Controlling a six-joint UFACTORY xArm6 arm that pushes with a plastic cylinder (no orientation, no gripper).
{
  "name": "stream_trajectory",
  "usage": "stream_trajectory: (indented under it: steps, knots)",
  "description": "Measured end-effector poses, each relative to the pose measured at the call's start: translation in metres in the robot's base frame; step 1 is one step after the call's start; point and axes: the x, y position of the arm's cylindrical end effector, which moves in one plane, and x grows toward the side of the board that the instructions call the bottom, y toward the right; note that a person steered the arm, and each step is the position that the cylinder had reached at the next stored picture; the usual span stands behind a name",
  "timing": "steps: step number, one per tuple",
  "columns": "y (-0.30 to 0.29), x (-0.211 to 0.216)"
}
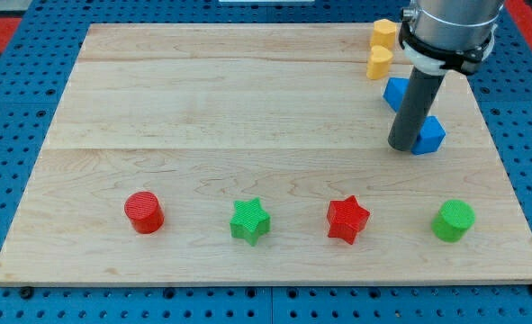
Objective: Push blue cube in to blue triangle
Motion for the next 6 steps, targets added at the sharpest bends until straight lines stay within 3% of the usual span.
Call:
stream_trajectory:
  steps: [1, 2, 3, 6]
  knots:
    - [0.009, -0.008]
    - [0.018, 0.042]
    - [0.066, 0.048]
    - [0.038, -0.012]
